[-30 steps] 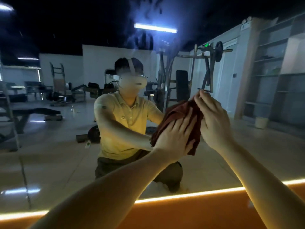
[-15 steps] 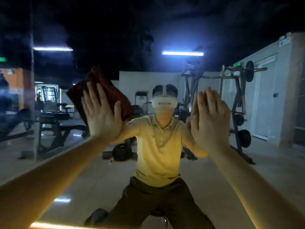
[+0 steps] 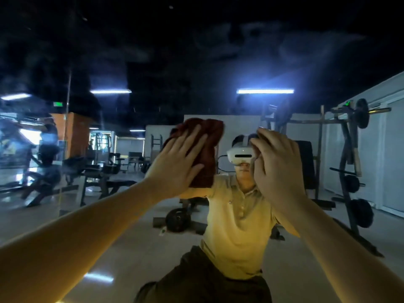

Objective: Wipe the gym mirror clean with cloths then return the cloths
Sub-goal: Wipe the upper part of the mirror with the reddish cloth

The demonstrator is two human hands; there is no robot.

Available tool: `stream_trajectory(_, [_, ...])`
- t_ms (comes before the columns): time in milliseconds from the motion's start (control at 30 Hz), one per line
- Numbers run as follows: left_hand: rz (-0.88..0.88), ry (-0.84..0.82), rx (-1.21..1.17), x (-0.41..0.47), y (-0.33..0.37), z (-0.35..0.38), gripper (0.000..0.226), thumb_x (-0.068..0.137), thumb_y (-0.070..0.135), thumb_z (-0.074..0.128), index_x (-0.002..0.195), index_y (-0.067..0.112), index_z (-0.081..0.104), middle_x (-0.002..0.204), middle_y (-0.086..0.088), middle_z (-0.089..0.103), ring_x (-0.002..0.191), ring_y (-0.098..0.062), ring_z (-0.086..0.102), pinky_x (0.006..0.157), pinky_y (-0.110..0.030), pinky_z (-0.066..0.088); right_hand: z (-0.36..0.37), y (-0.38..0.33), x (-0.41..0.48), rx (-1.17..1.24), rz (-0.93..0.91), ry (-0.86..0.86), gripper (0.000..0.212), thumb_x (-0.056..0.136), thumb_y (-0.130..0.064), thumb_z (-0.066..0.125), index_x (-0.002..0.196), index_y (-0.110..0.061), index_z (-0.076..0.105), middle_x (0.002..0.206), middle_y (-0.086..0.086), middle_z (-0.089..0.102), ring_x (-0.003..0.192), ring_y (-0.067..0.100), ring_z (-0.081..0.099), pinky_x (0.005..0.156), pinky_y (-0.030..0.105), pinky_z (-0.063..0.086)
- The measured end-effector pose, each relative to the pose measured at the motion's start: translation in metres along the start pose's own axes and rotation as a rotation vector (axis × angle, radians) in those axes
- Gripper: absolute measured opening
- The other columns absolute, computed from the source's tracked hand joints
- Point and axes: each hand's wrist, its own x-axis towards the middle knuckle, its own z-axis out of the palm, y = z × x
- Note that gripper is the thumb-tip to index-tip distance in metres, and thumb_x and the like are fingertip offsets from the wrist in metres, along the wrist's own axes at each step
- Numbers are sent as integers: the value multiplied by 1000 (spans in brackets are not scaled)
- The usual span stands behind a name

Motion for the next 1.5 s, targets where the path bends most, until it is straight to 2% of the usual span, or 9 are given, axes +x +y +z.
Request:
stream_trajectory(300, [-592, 183, -208, 54, -69, -22, 85, 103, 65, 12, 167, 13, -8, 175, -14, -13, 161, -35, -5, 131, -54, 1, 24, -17, 16, 7, 70, 138, 44, 97, -23, 43, 130, -7, 67, 138, 12, 63, 130, 29, 50, 109, 55, 43])
stream_trajectory(500, [-80, 249, -214, 114, 42, -14, 74, 108, 51, 23, 167, 11, 4, 174, -17, -1, 161, -33, 4, 131, -48, 6, 15, -14, 46, 87, 51, 226, 34, 94, -14, 43, 115, -4, 68, 114, 14, 69, 108, 33, 63, 93, 52, 51])
stream_trajectory(667, [353, 183, 1, 84, -41, -12, 67, 109, 56, 22, 167, 28, 3, 174, -3, -5, 158, -20, 2, 127, -48, 3, 15, -12, 112, -59, 33, 190, 31, 94, -10, 46, 117, -4, 65, 136, 17, 61, 129, 36, 52, 111, 54, 40])
stream_trajectory(833, [-106, 252, -6, 141, -170, -48, 74, 106, 63, 10, 168, 24, 6, 176, -8, 2, 161, -33, 11, 131, -50, 12, 31, 10, 143, -311, 64, 147, 54, 108, -28, 29, 155, -4, 40, 165, 17, 34, 156, 34, 28, 127, 58, 20])
stream_trajectory(967, [-511, 385, -152, 212, -126, -72, 81, 103, 56, 17, 167, 8, 11, 174, -20, 8, 160, -39, 11, 132, -49, 8, 42, 17, 143, -295, 58, 191, 59, 108, -31, 26, 159, -5, 32, 168, 15, 28, 158, 28, 21, 129, 54, 17])
stream_trajectory(1133, [15, 334, -106, 219, -6, -55, 71, 106, 49, 18, 167, 13, 16, 174, -15, 10, 162, -31, 11, 130, -42, 0, 30, 19, 142, -158, 196, 276, 51, 103, -14, 40, 151, 2, 43, 163, 22, 37, 152, 35, 35, 126, 55, 27])
stream_trajectory(1267, [400, 183, 13, 179, -43, -52, 66, 109, 52, 20, 167, 27, 3, 176, -3, -1, 162, -22, 5, 132, -44, 2, 25, 17, 139, -223, 177, 240, 53, 103, -15, 44, 153, 3, 43, 161, 23, 40, 153, 35, 35, 125, 56, 27])
stream_trajectory(1400, [16, 234, 144, 203, -143, -86, 74, 104, 49, 10, 166, 10, 20, 175, -16, 5, 161, -35, 10, 130, -46, 8, 33, 27, 130, -363, 152, 144, 60, 109, -33, 22, 163, -6, 19, 172, 14, 14, 161, 26, 10, 130, 52, 17])
stream_trajectory(1500, [-430, 299, -96, 236, -117, -100, 74, 110, 52, 19, 168, 7, 5, 175, -18, -2, 161, -38, 4, 132, -48, 5, 37, 32, 129, -386, 129, 147, 64, 110, -41, 18, 164, -7, 13, 173, 12, 9, 161, 25, 5, 130, 52, 15])
